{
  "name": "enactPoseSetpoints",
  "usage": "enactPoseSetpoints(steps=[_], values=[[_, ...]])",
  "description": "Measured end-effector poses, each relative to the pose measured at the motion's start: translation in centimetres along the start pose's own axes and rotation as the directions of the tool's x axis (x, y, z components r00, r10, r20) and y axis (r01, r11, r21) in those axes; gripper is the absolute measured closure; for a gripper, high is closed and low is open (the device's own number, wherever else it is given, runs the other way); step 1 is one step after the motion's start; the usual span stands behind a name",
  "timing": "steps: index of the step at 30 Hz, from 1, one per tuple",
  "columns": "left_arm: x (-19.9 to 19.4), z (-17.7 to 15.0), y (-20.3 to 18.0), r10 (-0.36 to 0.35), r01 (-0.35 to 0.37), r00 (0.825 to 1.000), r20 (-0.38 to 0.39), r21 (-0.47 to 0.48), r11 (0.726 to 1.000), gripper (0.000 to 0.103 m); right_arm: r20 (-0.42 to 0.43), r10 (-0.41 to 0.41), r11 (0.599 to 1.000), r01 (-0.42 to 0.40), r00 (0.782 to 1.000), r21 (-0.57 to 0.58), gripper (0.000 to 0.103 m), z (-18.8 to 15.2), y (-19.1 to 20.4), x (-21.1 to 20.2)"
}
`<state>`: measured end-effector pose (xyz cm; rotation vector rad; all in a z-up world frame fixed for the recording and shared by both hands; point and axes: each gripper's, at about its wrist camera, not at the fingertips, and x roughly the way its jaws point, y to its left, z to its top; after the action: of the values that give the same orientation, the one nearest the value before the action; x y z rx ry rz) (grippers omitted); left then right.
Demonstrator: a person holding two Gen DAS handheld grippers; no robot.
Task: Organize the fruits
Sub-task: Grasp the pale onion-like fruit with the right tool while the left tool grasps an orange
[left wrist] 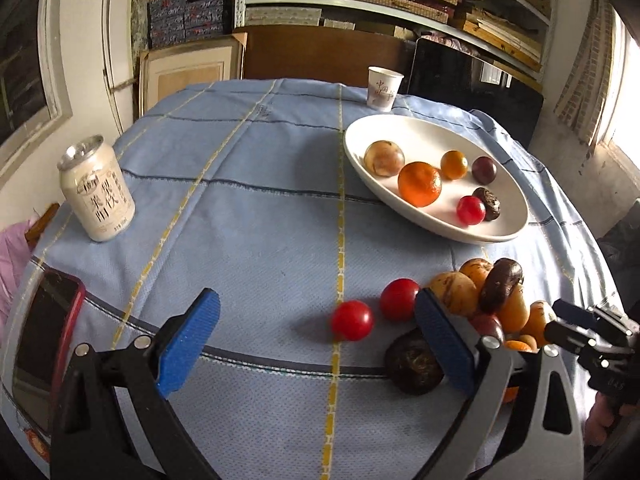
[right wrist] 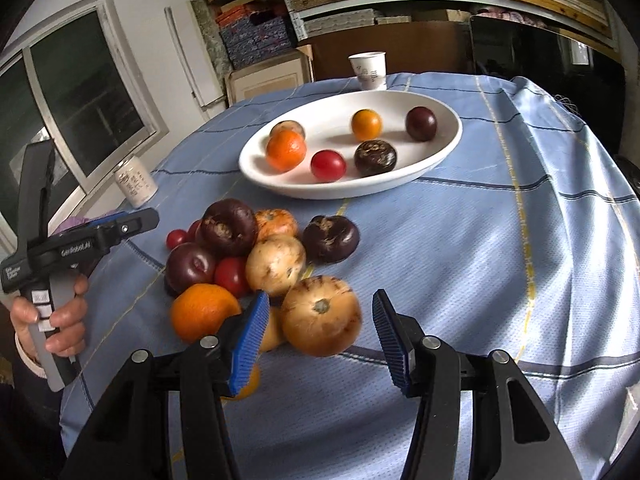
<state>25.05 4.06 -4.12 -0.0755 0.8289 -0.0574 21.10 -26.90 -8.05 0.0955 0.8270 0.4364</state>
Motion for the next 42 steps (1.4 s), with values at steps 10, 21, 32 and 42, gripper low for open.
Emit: enactPoseSetpoints(steps=[10, 21, 32, 42], values=[[0.2, -0.3, 0.5, 0.013, -0.013, 1.0, -0.008, -0.009, 1.0, 0.007, -0.039, -0.002, 1.0, 0.003, 0.999, 0.013, 0.057, -0.2, -0.1, 0.7], [-0.2, -0.5, 0.7, -0.002, 0.002, 1.0, -0.002, -0.015, 1.0, 0.007, 0.078, 0.018, 0.996, -0.024, 0.997, 0.084, 0.061, 0.2, -1.1, -1.0], [-3.1, -2.5, -5.1, -0.368, 0.364, 0.929, -0.029, 0.237, 0.901, 0.034, 0.126, -0.017, 0.988, -0.003, 0.992, 0.157, 0.061, 0.4, -2.7, -2.0], [-2.3, -4.6, -8.7, -0.429, 0.453, 0.891, -0.146, 0.331, 0.828, 0.052, 0.128, -0.023, 0.989, 0.004, 0.992, 0.148, 0.061, 0.4, -2.5, -2.2]])
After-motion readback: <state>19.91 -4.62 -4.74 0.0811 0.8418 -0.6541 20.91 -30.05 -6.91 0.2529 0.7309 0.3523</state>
